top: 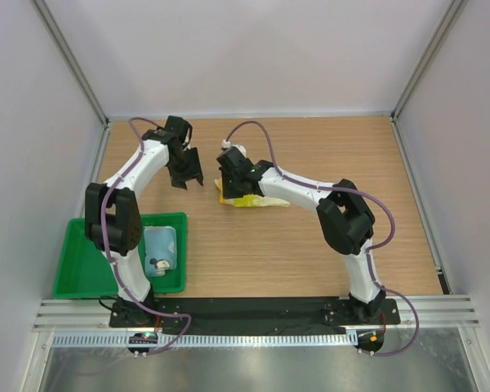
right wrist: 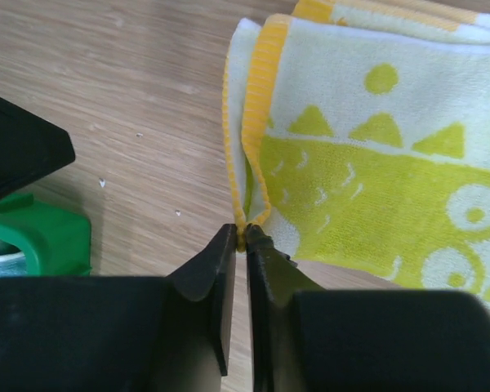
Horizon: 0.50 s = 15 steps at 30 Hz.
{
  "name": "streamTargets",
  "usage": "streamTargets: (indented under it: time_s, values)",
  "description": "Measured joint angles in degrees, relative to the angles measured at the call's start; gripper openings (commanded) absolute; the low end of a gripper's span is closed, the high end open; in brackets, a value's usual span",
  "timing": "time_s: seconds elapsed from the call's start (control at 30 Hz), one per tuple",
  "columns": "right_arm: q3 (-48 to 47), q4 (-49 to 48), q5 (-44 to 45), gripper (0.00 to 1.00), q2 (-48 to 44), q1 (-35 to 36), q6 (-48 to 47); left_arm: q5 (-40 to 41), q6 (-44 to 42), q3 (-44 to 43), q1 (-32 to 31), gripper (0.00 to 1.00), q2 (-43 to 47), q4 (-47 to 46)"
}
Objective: Roll the towels
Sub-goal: Fold the towel
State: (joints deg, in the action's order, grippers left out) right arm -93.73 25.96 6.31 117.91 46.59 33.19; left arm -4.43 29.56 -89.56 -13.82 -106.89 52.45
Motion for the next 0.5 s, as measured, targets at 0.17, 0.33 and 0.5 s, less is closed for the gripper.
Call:
streamTargets:
  time_s: [0.17, 0.33, 0.5]
  values:
    - [0.5, -1.9, -1.4, 0.55, 2.0, 0.4, 0.4, -0.3, 0.0, 0.0, 0.2, 0.54, 0.0, 0.0]
    - [0.5, -3.7, -3.1, 0.64, 2.3, 0.5, 0.5, -0.3, 0.0, 0.0, 0.4, 0.54, 0.0, 0.0]
    - [0.5, -3.9, -4.3, 0.68, 1.6, 0.2, 0.4, -0.1, 0.0, 0.6, 0.4, 0.55, 0.0, -0.3]
